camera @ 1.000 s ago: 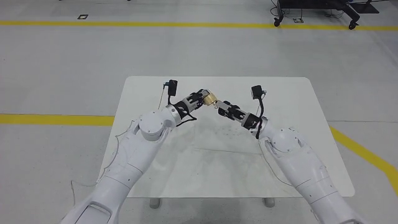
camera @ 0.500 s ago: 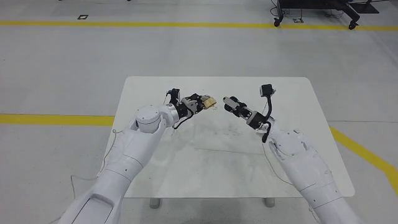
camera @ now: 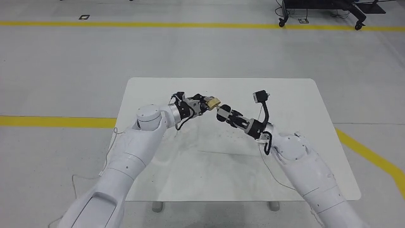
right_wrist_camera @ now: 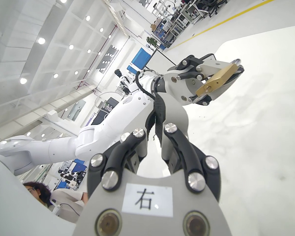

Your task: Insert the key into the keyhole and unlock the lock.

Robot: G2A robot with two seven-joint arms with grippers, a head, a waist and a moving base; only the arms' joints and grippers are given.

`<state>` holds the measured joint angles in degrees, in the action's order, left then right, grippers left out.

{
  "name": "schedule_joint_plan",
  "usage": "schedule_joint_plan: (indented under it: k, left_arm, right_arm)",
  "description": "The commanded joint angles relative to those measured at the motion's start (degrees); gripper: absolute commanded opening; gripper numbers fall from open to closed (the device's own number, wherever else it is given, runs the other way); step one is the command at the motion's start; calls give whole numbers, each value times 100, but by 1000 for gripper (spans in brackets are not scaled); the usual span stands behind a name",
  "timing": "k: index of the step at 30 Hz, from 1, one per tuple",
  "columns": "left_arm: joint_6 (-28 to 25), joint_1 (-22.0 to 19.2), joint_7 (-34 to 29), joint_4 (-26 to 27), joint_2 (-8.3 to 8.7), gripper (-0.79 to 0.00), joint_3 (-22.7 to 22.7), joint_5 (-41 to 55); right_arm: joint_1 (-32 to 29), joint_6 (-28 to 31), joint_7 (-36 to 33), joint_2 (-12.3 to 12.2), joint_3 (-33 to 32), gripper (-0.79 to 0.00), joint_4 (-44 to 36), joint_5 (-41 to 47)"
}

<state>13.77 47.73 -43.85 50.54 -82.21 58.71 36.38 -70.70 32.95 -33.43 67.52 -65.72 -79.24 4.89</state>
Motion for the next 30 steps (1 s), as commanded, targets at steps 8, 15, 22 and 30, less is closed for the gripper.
schedule_joint_plan:
  k: [8, 15, 22, 30]
  left_arm:
    - [205, -84, -411, -165, -15, -785, -6, 193]
    - [214, -119, -522, -244, -26, -785, -15, 251]
    - [-624, -18, -210, -31, -8, -785, 60, 15]
    - [-1750, 291, 416, 468, 42, -785, 140, -595]
  right_arm:
    - [296, -13, 72, 67, 133, -785, 465, 144]
    - [383, 126, 75, 94, 155, -785, 630, 285]
    - [297, 423, 26, 70, 31, 0, 626, 384]
    - [297, 423, 26, 70, 31, 0, 626, 384]
